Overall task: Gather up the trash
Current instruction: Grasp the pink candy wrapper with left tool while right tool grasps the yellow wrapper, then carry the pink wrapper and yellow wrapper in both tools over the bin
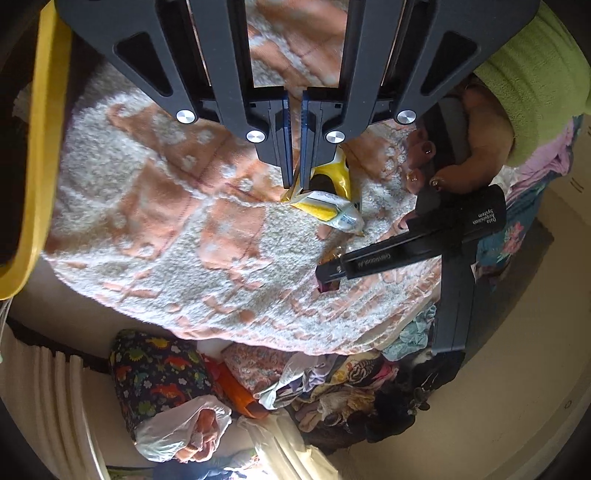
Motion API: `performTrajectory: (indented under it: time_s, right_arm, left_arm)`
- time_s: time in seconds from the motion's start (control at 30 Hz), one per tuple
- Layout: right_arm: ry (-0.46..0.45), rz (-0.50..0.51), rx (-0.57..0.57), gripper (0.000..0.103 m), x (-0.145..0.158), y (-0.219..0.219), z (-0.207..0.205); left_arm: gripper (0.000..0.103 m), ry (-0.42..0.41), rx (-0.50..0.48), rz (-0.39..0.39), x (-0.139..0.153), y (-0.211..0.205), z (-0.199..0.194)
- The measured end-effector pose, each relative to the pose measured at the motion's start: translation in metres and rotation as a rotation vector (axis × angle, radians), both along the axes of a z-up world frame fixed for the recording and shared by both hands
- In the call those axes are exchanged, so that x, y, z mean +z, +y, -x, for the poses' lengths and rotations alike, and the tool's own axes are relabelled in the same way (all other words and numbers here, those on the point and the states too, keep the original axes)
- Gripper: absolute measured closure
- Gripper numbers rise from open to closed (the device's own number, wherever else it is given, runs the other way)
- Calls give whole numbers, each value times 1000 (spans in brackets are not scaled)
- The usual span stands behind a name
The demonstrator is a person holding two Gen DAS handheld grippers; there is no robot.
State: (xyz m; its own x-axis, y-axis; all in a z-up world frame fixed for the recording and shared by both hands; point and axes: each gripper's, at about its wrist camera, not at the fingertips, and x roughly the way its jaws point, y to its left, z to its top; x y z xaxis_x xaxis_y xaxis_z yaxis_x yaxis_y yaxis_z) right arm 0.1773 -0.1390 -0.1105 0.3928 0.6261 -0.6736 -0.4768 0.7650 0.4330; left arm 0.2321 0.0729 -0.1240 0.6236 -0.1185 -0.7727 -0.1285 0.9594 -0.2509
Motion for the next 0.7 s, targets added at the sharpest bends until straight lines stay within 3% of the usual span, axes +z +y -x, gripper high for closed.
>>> performTrajectory:
  time_s: [0.13,0.7]
  right_arm:
    - [-16,-22,-42,100,7,-22,2]
    - [-157,-94,-304,102,51,-149,13]
  left_arm:
    - [88,-12,-22,2,5,-13,5]
    - [89,-105,-196,53,49,-114,11]
